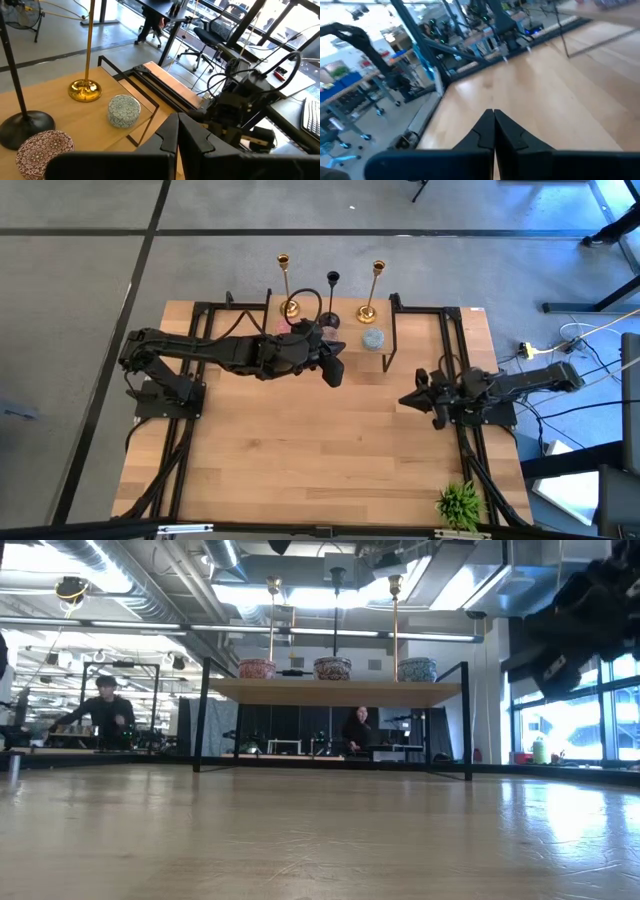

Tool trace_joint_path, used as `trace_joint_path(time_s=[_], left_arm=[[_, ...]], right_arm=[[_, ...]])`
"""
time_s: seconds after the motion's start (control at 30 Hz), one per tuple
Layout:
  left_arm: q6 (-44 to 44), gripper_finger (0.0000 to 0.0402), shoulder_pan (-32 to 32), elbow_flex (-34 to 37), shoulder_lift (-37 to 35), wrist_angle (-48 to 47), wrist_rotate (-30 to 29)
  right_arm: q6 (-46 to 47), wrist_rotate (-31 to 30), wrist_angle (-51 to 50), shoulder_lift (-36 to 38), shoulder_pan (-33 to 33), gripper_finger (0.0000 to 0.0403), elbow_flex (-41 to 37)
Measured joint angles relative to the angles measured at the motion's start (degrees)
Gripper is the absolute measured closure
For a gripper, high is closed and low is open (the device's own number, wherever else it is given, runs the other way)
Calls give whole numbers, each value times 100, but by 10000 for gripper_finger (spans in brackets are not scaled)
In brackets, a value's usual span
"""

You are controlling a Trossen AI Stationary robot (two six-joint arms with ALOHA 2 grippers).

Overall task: Pick & Place candle stick holders
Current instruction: Return to Home Position

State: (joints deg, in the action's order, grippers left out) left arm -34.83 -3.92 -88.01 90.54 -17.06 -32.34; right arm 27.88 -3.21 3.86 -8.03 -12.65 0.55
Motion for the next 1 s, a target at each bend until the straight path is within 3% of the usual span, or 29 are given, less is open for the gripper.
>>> trace_joint_path(time_s=[0.23, 1.0], left_arm=[[0, 399, -7, 0, 0, -23, 4], [61, 399, -7, 0, 319, -207, 373]], right_arm=[[-98, -300, -223, -97, 248, 403, -6], [-387, -259, -234, -289, 361, 403, 0]])
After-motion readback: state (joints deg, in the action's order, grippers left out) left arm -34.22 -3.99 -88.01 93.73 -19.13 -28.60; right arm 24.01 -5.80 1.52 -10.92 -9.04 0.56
